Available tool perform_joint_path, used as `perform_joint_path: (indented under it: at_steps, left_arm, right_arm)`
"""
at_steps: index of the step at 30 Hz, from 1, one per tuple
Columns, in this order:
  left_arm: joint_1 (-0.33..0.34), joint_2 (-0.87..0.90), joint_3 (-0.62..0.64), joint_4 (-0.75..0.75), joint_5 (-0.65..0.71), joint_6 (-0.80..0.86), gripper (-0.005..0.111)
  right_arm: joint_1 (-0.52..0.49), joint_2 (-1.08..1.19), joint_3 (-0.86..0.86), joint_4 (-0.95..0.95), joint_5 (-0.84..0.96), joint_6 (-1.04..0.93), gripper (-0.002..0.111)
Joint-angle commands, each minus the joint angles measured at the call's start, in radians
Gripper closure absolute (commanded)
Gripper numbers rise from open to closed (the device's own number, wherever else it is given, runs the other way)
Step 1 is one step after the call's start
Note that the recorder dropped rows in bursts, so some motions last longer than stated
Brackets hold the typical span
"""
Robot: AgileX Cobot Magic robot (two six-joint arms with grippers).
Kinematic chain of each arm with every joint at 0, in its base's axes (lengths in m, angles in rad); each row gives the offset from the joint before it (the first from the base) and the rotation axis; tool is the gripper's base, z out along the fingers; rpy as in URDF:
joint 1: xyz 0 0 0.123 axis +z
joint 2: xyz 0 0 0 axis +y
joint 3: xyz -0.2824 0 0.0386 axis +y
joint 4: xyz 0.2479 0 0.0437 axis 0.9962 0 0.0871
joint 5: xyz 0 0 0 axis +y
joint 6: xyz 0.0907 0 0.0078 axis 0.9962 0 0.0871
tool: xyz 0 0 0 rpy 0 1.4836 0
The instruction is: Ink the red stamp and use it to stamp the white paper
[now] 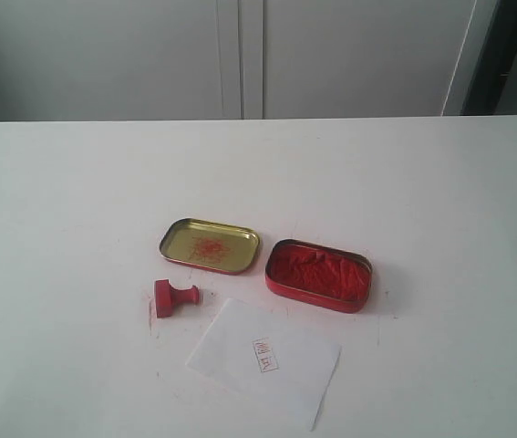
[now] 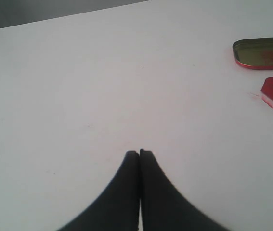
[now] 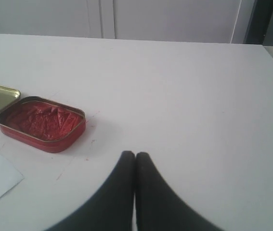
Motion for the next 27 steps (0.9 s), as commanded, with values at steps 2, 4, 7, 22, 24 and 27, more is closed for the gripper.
perform_joint_path:
  at_steps: [2, 4, 7, 22, 24, 27]
  left_arm:
    - [0.003, -0.003, 0.003, -0.003, -0.003, 0.003, 0.107]
    - [0.003, -0.003, 0.003, -0.003, -0.003, 0.003, 0.107]
    - [0.003, -0.003, 0.003, -0.003, -0.003, 0.003, 0.107]
    - [0.003, -0.003, 0.003, -0.003, -0.003, 0.003, 0.107]
    - [0.003, -0.003, 0.003, -0.003, -0.003, 0.003, 0.107]
    - [0.003, -0.003, 0.003, -0.003, -0.003, 0.003, 0.107]
  right_arm:
    - [-0.003, -0.006, 0.007, 0.002, -0.010, -0.049, 0.108]
    - [-0.003, -0.006, 0.007, 0.002, -0.010, -0.049, 0.108]
    - [-0.003, -0.006, 0.007, 0.002, -0.010, -0.049, 0.108]
    - [-0.003, -0.006, 0.007, 0.002, -0.010, -0.049, 0.108]
    - [-0.003, -0.006, 0.007, 0.002, -0.010, -0.049, 0.108]
    - [-0.003, -0.006, 0.007, 0.002, -0.010, -0.049, 0.108]
